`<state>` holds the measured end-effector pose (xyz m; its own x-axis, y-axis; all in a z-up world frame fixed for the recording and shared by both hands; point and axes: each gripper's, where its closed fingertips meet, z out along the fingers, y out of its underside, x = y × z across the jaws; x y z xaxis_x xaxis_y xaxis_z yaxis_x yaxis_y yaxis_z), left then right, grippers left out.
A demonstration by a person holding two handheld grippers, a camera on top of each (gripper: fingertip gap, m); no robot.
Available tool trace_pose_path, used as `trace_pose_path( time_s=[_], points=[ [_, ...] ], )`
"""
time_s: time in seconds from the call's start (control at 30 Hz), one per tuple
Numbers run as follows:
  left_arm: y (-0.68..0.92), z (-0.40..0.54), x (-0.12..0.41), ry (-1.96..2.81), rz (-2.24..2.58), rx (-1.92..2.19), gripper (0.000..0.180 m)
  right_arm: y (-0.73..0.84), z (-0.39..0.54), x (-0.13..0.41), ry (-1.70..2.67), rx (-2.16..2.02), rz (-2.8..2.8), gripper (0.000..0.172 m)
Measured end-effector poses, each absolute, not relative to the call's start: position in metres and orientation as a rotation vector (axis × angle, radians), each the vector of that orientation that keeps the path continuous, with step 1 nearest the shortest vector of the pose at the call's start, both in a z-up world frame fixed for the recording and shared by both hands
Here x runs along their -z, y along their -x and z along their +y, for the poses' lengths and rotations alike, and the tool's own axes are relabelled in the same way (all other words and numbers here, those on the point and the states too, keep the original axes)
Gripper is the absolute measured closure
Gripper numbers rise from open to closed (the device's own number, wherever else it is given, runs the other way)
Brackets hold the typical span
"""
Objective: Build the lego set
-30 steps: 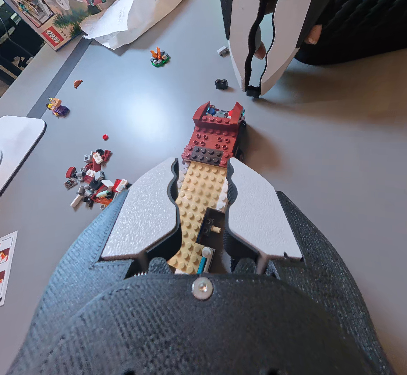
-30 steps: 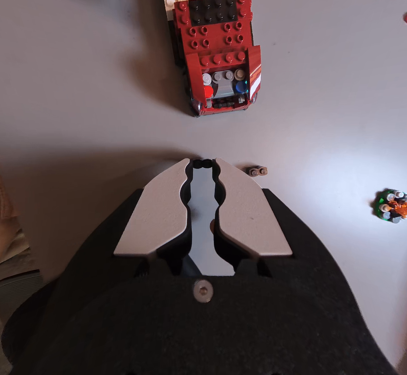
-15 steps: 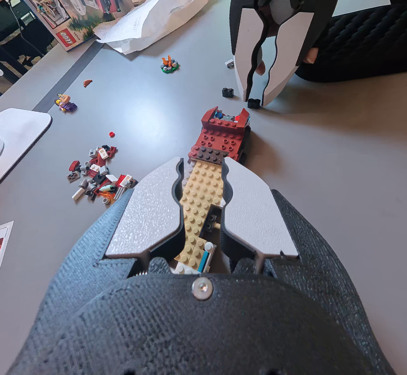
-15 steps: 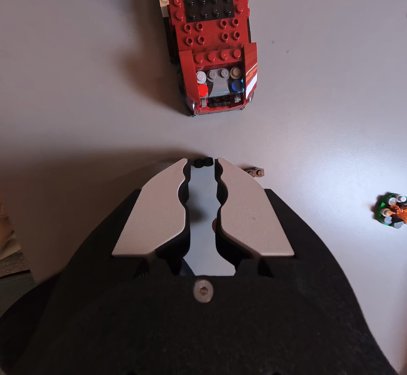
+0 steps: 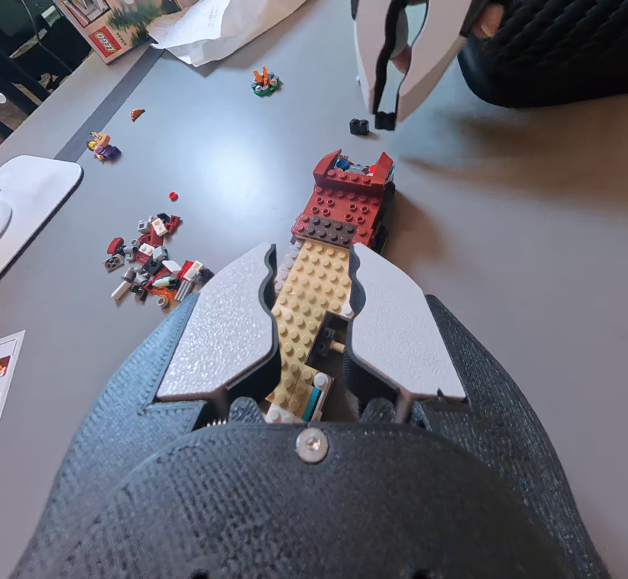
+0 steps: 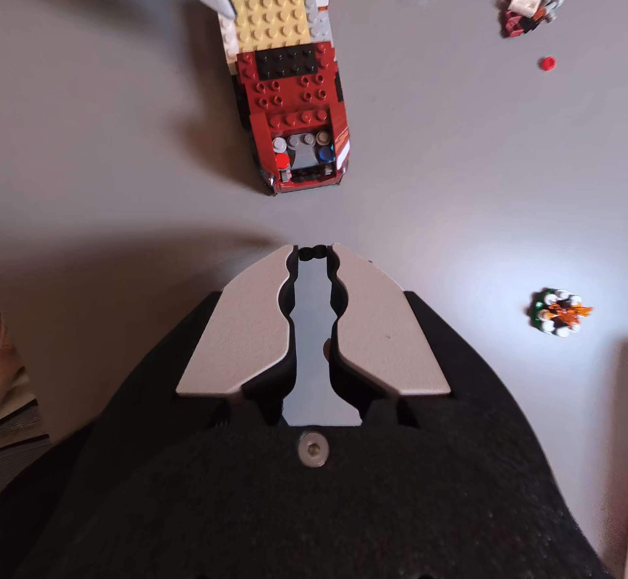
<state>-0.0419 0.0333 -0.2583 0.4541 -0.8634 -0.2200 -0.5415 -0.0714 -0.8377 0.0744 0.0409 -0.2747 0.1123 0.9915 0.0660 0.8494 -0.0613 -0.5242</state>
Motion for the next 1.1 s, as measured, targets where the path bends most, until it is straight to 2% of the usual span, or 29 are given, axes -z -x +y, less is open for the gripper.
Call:
trace_pose_path(
  time_s=[0.27, 0.43, 0.63, 1.1],
  points=[
    [0.036, 0.033, 0.258, 1.741, 1.255, 0.403, 0.138, -0.042, 0.051, 0.226, 1.798, -0.504, -1.828, 0.156],
    [0.029, 0.034, 0.261, 1.758, 1.323, 0.410, 0.137, -0.023, 0.047, 0.239, 1.773, -0.505, -1.926, 0.156],
    [0.018, 0.037, 0.275, 1.821, 1.539, 0.393, 0.116, -0.017, 0.044, 0.255, 1.791, -0.509, -1.968, 0.156],
    [0.013, 0.036, 0.282, 1.850, 1.629, 0.458, 0.126, -0.015, 0.045, 0.264, 1.836, -0.488, -1.945, 0.156]
  ],
)
